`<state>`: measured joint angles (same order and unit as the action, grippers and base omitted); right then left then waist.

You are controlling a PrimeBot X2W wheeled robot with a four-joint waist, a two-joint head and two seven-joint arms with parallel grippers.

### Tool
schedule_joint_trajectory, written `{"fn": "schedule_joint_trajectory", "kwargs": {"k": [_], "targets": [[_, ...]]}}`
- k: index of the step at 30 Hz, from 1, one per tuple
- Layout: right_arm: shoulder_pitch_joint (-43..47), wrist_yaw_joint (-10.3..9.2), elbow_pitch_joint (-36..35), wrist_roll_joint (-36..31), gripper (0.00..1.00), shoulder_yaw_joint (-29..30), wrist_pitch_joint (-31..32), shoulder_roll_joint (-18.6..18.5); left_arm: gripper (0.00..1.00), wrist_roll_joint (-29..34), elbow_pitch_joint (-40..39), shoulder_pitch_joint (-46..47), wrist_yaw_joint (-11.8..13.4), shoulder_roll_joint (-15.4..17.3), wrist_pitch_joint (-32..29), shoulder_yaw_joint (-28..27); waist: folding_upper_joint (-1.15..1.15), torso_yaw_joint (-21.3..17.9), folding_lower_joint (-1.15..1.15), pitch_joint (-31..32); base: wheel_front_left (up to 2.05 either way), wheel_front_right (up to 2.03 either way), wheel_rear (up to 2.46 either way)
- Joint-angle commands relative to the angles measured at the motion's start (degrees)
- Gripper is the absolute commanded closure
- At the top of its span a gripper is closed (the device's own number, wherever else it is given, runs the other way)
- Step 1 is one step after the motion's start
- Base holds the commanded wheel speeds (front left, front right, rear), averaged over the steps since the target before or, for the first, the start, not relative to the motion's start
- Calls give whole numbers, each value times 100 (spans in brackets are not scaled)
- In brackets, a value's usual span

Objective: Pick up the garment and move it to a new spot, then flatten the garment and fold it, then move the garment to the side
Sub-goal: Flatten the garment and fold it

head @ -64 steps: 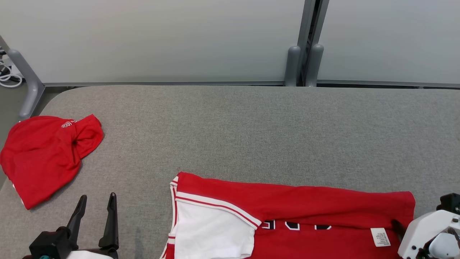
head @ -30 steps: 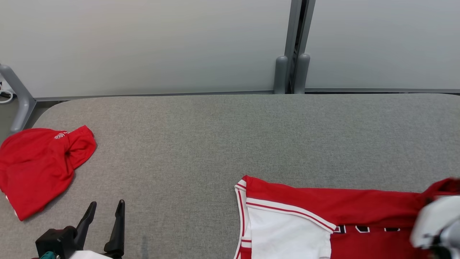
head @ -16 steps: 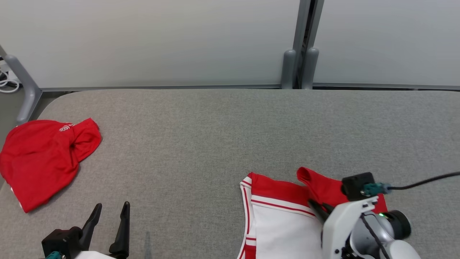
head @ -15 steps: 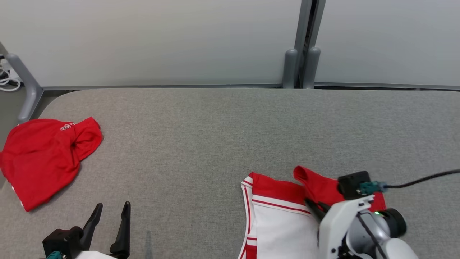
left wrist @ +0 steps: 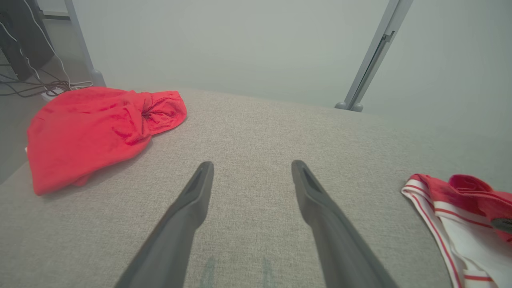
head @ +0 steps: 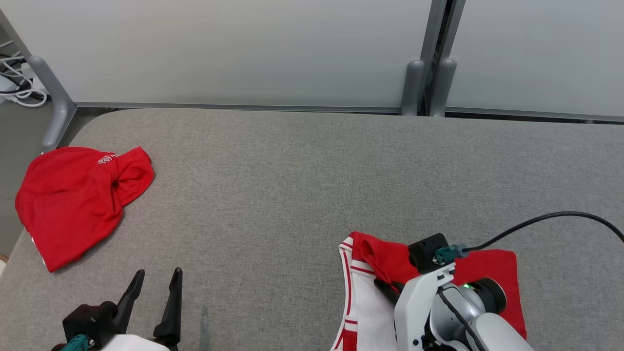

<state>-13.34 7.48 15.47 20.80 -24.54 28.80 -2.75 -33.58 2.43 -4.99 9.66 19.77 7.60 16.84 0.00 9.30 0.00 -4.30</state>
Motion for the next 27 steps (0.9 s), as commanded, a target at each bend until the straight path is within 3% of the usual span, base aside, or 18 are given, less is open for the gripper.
{"fn": "schedule_joint_trajectory", "kwargs": {"k": [1,2,3,4,5,10,14,19,27], "targets": [[-101,3,52,23,100,-15,-75,-30,0,-33,13,81,36,29,20,-6,0,-6,0,-10,0,0,0],[-126,3,113,119,100,-48,-130,-30,0,-43,12,82,34,24,25,-5,0,-11,0,-16,0,0,0],[-163,3,161,178,92,-79,-197,-30,0,-39,18,81,32,21,24,0,0,-19,0,-22,0,0,0],[-195,3,206,235,58,-127,-238,-28,0,-45,23,76,29,15,24,1,0,-32,0,-26,0,0,0],[-202,3,239,432,0,-156,-289,-26,0,-55,25,69,34,14,34,-1,0,-49,0,-29,0,0,0],[-294,3,130,1608,0,-378,-525,-33,0,-76,49,57,48,15,55,-14,0,-163,0,-36,0,0,0],[-336,3,-199,1950,0,-194,-887,-35,0,-82,48,46,74,6,69,-8,0,-256,0,-7,0,0,0],[-72,4,-718,1391,0,298,-866,-34,0,-87,22,9,102,1,75,8,0,-332,0,20,0,0,0],[1061,5,-2142,-267,0,1302,-51,-326,0,-112,31,-25,87,-8,97,34,0,-440,0,44,0,0,0]]}}
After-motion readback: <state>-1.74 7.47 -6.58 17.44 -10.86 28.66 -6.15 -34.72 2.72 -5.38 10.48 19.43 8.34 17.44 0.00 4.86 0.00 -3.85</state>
